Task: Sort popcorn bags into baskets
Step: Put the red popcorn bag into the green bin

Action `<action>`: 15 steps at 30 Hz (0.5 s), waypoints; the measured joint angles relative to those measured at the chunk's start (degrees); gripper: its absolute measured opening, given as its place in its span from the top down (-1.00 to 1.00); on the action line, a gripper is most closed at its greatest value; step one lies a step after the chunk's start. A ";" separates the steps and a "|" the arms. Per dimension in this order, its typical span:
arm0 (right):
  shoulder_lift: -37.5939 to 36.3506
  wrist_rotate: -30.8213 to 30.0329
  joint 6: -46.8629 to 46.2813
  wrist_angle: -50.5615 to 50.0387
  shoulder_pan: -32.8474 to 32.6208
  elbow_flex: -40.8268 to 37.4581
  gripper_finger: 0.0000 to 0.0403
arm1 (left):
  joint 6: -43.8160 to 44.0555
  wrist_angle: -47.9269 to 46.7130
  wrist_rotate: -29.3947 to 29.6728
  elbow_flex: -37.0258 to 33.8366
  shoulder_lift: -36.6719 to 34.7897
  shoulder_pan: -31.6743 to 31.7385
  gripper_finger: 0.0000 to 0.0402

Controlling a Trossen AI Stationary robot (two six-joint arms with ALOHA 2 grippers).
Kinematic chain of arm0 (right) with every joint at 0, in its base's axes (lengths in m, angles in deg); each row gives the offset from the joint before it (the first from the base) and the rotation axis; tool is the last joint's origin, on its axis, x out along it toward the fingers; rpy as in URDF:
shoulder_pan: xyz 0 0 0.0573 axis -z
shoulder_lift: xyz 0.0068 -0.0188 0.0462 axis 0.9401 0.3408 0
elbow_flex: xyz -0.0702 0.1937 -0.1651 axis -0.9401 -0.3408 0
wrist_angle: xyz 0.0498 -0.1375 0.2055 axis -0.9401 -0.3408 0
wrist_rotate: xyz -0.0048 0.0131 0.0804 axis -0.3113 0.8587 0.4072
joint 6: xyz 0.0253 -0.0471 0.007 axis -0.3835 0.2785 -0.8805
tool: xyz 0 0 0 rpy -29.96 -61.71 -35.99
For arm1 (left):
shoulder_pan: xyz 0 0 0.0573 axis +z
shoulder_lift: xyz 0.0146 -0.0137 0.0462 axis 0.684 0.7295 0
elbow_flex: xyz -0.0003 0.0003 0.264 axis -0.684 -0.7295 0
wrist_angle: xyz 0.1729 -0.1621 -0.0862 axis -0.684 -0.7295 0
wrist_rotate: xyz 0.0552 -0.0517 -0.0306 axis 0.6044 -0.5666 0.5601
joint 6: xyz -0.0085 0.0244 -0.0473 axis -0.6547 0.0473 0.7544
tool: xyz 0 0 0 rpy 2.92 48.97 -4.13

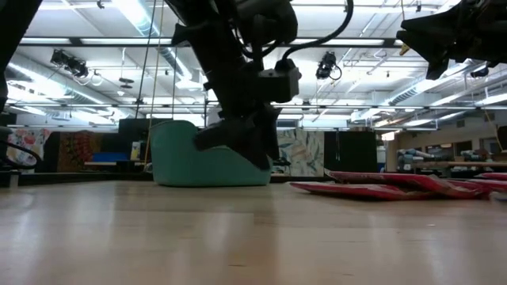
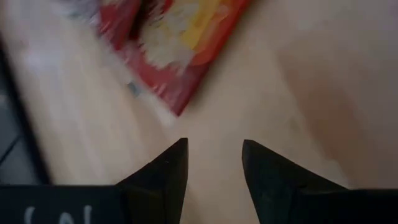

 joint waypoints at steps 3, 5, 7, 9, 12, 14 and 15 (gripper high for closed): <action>0.00 0.00 0.02 0.02 0.02 0.00 0.44 | -0.54 0.55 -4.94 0.00 0.02 0.07 0.22; 0.00 0.02 0.01 0.01 0.02 0.00 0.44 | -1.12 2.67 -5.69 0.00 0.02 0.02 0.22; 0.00 0.02 0.02 0.02 0.00 0.00 0.44 | -2.36 5.31 -5.70 0.00 0.03 0.01 0.22; 0.00 0.02 0.00 0.02 0.00 0.00 0.44 | -3.68 9.15 -5.62 0.00 0.64 0.06 0.22; 0.00 0.00 0.00 0.02 0.02 0.00 0.44 | -6.14 14.56 -5.56 -0.02 1.99 0.15 0.22; 0.00 0.03 0.00 0.11 0.00 0.00 0.44 | -7.73 18.17 -5.31 -0.08 3.41 0.39 0.22; 0.00 0.01 0.00 0.09 0.02 0.00 0.44 | -8.61 20.68 -4.91 -0.09 4.18 0.52 0.22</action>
